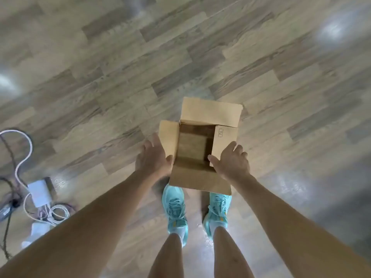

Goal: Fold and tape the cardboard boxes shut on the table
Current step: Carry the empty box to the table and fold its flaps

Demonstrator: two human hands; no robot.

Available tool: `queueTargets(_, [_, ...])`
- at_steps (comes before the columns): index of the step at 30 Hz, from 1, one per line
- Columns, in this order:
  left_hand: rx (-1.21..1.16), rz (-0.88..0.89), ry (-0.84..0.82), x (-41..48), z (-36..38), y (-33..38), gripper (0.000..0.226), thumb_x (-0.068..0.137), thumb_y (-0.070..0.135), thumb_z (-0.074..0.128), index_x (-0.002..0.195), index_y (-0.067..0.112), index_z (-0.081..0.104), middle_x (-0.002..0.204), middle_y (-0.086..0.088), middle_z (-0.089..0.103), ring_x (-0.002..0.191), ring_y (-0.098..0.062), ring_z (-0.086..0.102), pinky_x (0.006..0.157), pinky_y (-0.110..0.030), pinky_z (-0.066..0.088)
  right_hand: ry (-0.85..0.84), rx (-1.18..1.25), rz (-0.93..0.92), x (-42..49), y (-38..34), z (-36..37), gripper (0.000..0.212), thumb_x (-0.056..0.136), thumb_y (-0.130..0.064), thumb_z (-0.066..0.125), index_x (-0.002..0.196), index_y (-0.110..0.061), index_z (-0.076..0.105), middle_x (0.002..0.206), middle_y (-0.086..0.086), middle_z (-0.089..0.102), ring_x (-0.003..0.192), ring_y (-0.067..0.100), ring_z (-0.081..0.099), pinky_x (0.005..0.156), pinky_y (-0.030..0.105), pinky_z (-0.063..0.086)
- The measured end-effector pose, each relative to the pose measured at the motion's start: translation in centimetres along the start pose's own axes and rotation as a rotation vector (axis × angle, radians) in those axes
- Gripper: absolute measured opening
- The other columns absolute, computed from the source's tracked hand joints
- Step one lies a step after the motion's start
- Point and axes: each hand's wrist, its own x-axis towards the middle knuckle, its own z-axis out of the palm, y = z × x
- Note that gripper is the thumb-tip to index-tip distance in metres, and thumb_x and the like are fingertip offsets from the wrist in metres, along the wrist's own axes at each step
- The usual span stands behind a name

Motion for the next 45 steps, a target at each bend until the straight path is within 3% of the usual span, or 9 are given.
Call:
queueTargets(5, [-0.053, -0.026, 0.069, 3.0, 2.8, 1.0, 0.102, 0.093, 0.035, 0.070, 0.159, 0.003, -0.002, 0.148, -0.022, 0.039, 0.133, -0.037, 0.045, 0.101, -0.045, 0.045, 0.003, 0.020, 0.100, 4.4, -0.2, 2.5, 0.120, 0.087, -0.061, 0.067, 0.156, 0.003, -0.008, 0.160, 0.027, 0.012, 0.142, 0.044, 0.028, 0.111, 0.053, 0.035])
queueTargets(10, [-0.110, 0.067, 0.301, 3.5, 4.2, 2.4, 0.073, 0.088, 0.018, 0.071, 0.147, 0.013, 0.027, 0.125, -0.010, 0.053, 0.112, -0.030, 0.059, 0.083, -0.041, 0.049, 0.000, 0.094, 0.171, 6.8, -1.1, 3.3, 0.131, 0.083, -0.060, 0.072, 0.154, 0.003, -0.018, 0.164, 0.028, 0.002, 0.147, 0.046, 0.020, 0.114, 0.058, 0.030])
queueTargets(15, [-0.136, 0.032, 0.242, 4.5, 4.7, 4.4, 0.031, 0.097, 0.025, 0.062, 0.124, 0.017, 0.046, 0.115, -0.004, 0.062, 0.095, -0.022, 0.060, 0.074, -0.033, 0.037, -0.010, 0.134, 0.191, 7.4, -1.6, 3.8, 0.131, 0.085, -0.060, 0.071, 0.153, 0.005, -0.020, 0.162, 0.031, 0.010, 0.147, 0.046, 0.022, 0.112, 0.054, 0.034])
queueTargets(20, [-0.081, -0.029, 0.150, 5.6, 5.8, 5.3, 0.028, 0.100, 0.020, 0.051, 0.125, 0.010, 0.044, 0.115, -0.010, 0.061, 0.103, -0.036, 0.064, 0.074, -0.040, 0.038, 0.001, 0.118, 0.162, 8.5, -0.5, 4.0, 0.118, 0.089, -0.043, 0.069, 0.154, 0.006, -0.016, 0.154, 0.029, 0.025, 0.140, 0.042, 0.033, 0.106, 0.045, 0.041])
queueTargets(25, [-0.018, 0.007, 0.104, 5.0, 5.7, 5.2, 0.022, 0.102, 0.023, 0.050, 0.121, 0.014, 0.042, 0.114, -0.010, 0.061, 0.099, -0.033, 0.065, 0.072, -0.038, 0.040, -0.019, 0.115, 0.193, 8.6, -0.4, 3.6, 0.132, 0.082, -0.068, 0.067, 0.154, 0.006, -0.015, 0.153, 0.027, 0.030, 0.140, 0.040, 0.036, 0.104, 0.046, 0.044])
queueTargets(28, [0.064, 0.016, 0.091, 4.9, 6.2, 5.6, 0.032, 0.103, 0.022, 0.052, 0.130, 0.011, 0.041, 0.118, -0.010, 0.064, 0.103, -0.032, 0.067, 0.078, -0.041, 0.051, 0.027, 0.098, 0.224, 8.9, -1.0, 4.0, 0.137, 0.079, -0.064, 0.073, 0.153, 0.007, -0.018, 0.147, 0.024, 0.033, 0.134, 0.036, 0.039, 0.094, 0.042, 0.048])
queueTargets(33, [0.052, -0.004, 0.071, 3.8, 6.0, 6.7, 0.033, 0.103, 0.021, 0.050, 0.133, 0.009, 0.042, 0.122, -0.011, 0.064, 0.107, -0.034, 0.066, 0.083, -0.043, 0.050, 0.027, 0.157, 0.221, 8.1, -0.6, 3.7, 0.114, 0.086, -0.034, 0.071, 0.155, 0.001, -0.014, 0.145, 0.026, 0.034, 0.130, 0.038, 0.041, 0.095, 0.043, 0.048])
queueTargets(38, [-0.023, -0.047, 0.140, 1.4, 2.2, 6.8, 0.018, 0.103, 0.016, 0.047, 0.121, 0.012, 0.047, 0.115, -0.010, 0.065, 0.101, -0.035, 0.065, 0.072, -0.038, 0.038, 0.041, 0.261, 0.138, 5.1, 1.5, -1.0, 0.041, 0.098, -0.022, 0.044, 0.136, -0.005, 0.045, 0.127, 0.018, 0.060, 0.114, 0.036, 0.057, 0.095, 0.046, 0.049])
queueTargets(45, [0.005, 0.005, 0.235, -6.2, -9.1, 10.2, 0.015, 0.102, 0.022, 0.047, 0.115, 0.014, 0.048, 0.112, -0.008, 0.065, 0.101, -0.033, 0.066, 0.069, -0.036, 0.038, 0.138, 0.169, -0.020, -4.3, 3.3, -14.4, 0.024, 0.101, -0.018, 0.040, 0.116, -0.006, 0.055, 0.120, 0.020, 0.065, 0.111, 0.037, 0.061, 0.089, 0.038, 0.046])
